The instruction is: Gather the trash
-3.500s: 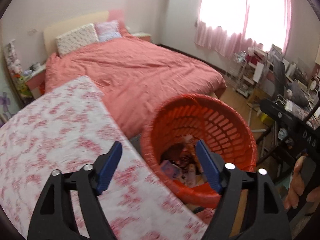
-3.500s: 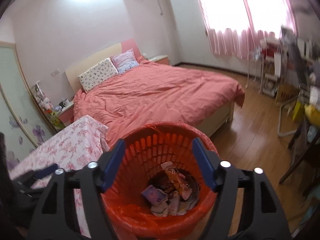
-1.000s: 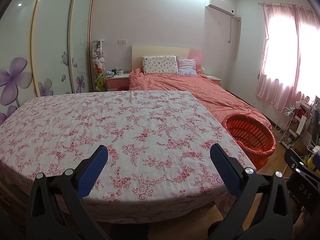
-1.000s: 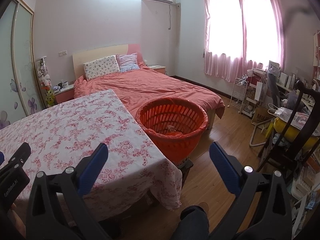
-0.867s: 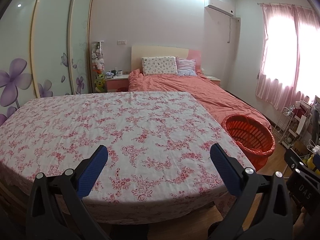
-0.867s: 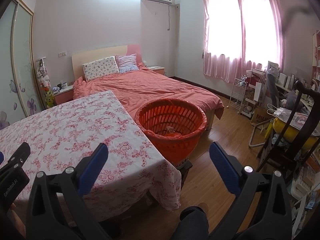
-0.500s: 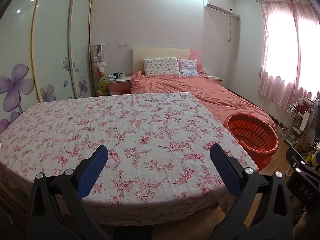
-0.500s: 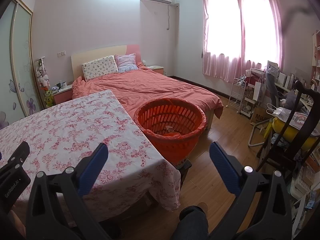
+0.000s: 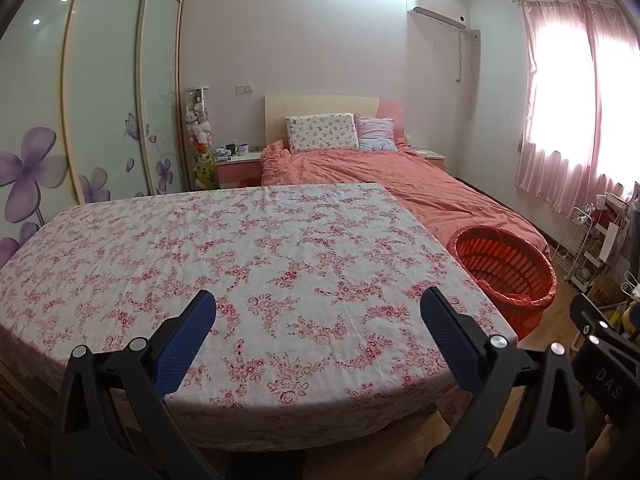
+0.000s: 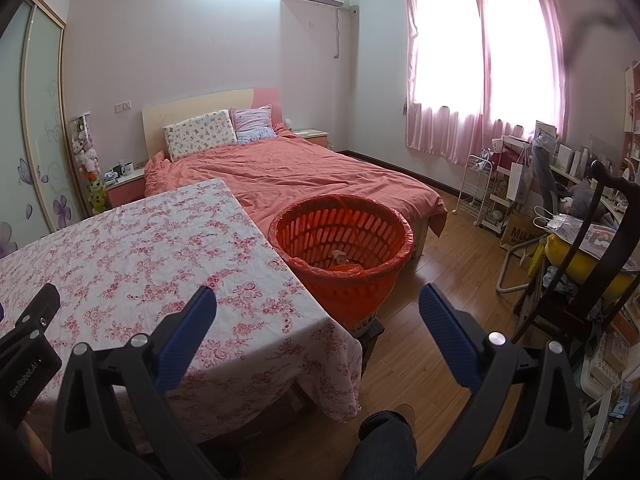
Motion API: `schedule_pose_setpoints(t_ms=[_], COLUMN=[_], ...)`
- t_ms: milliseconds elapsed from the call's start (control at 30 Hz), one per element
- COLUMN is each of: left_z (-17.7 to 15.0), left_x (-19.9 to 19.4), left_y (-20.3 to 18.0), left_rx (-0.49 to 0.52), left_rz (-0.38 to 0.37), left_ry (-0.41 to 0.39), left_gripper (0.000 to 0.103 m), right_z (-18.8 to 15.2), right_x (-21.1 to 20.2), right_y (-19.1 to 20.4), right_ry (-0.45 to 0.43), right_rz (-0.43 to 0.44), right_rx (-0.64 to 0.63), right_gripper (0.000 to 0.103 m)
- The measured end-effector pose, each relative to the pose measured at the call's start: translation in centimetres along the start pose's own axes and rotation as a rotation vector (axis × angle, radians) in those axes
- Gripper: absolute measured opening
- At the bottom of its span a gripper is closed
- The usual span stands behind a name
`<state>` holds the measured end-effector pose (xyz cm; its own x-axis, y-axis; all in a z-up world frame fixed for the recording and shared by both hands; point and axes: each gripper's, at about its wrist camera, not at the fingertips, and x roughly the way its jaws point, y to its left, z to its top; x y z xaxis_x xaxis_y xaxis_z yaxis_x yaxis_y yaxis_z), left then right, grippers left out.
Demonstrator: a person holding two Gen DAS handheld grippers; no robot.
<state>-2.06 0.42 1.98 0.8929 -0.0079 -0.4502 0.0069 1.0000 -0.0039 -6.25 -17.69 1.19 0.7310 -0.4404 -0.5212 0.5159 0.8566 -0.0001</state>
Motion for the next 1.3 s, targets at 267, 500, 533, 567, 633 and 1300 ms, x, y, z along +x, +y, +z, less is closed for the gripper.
schedule_pose_setpoints(t_ms=[267, 500, 533, 567, 633, 1300], left_z=[0.04, 0.01, -0.03, -0.05, -0.06, -0.41], left_x=[0.13, 0.20, 0.24, 0.25, 0.26, 0.44], left_y=[0.05, 0.08, 0.08, 0.08, 0.09, 0.17], left_rx=[-0.002, -0.002, -0.002, -0.002, -0.002, -0.002], left_rz=[0.001, 0.001, 0.001, 0.001, 0.002, 0.015], left_ry=[0.005, 0.006, 0.007, 0.008, 0.008, 0.019], left_gripper=[0.101, 0.101, 0.101, 0.101, 0.101, 0.101], right_z=[0.04, 0.10, 0.11, 0.07, 0.08, 0.13], right_x=[0.00, 0.01, 0.01, 0.02, 0.02, 0.04], right_y=[0.00, -0.01, -0.01, 0.02, 0.02, 0.05], right_ry=[0.000, 0.000, 0.000, 0.000, 0.000, 0.001], right_rz=[0.001, 0.000, 0.000, 0.000, 0.000, 0.000], right_rx=[0.000, 0.000, 0.000, 0.000, 0.000, -0.001], right_gripper=[0.099, 0.099, 0.099, 0.099, 0.099, 0.099])
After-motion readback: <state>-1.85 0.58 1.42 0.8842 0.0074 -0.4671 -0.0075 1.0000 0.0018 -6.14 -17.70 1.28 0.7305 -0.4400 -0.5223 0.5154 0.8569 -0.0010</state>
